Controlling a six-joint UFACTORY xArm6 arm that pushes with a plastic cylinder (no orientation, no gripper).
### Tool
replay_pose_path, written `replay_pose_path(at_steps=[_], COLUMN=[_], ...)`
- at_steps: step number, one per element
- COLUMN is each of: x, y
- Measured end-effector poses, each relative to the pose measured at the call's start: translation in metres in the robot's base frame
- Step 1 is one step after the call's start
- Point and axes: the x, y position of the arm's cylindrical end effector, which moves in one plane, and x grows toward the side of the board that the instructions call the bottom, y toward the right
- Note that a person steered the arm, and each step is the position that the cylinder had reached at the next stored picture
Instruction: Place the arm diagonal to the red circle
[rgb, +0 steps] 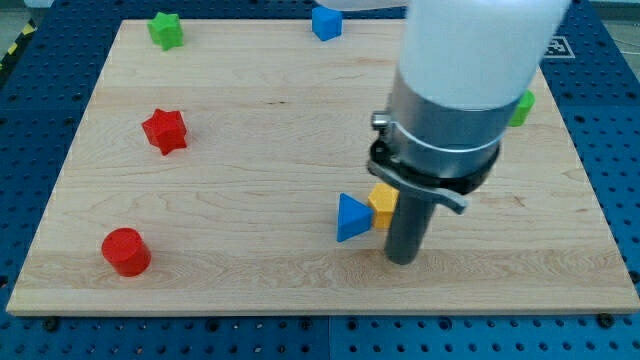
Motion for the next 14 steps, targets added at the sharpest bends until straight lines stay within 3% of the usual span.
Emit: replay_pose_path(at_steps=[10,14], x=[0.000,-0.031], y=[-0.092,-0.120])
